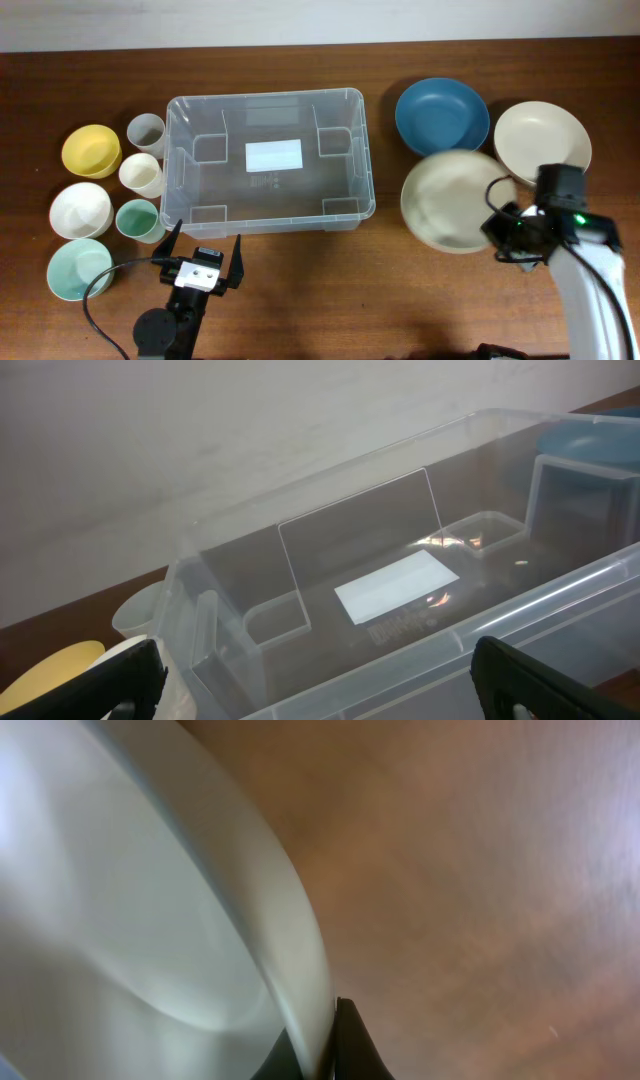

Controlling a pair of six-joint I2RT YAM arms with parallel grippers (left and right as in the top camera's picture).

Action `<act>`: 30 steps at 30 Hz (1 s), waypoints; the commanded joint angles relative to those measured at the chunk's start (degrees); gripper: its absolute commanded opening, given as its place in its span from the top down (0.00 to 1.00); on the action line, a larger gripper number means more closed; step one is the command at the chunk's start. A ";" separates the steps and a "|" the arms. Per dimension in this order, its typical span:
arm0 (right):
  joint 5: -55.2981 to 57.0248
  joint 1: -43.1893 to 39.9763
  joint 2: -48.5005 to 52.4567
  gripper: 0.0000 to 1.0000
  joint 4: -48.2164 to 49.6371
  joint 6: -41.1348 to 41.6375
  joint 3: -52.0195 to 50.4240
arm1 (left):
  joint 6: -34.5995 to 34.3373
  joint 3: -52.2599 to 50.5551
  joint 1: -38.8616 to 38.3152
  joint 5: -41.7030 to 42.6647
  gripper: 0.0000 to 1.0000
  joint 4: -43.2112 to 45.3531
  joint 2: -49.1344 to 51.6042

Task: Pack container
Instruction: 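Lift the cream plate and carry it over the clear bin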

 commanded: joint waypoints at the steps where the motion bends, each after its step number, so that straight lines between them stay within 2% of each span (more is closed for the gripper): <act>1: -2.43 0.48 -10.73 0.96 1.18 -0.72 9.44 | 0.83 -0.13 0.35 0.00 0.00 -0.31 -0.37; 7: -12.26 0.61 -18.49 0.96 12.70 -0.66 16.94 | 0.83 -0.13 0.35 0.00 0.00 -0.31 -0.37; 11: -16.22 6.29 -16.31 0.96 19.45 1.27 16.92 | 0.83 -0.13 0.35 0.00 0.00 -0.31 -0.37; 19: -11.72 28.15 4.79 0.96 30.49 1.25 16.96 | 0.83 -0.13 0.35 0.00 0.00 -0.31 -0.37; 23: -11.72 34.84 16.26 0.96 36.41 0.70 19.04 | 0.83 -0.13 0.35 0.00 0.00 -0.31 -0.37; 30: -10.10 41.62 24.65 0.96 36.57 -2.45 23.32 | 0.83 -0.13 0.35 0.00 0.00 -0.31 -0.37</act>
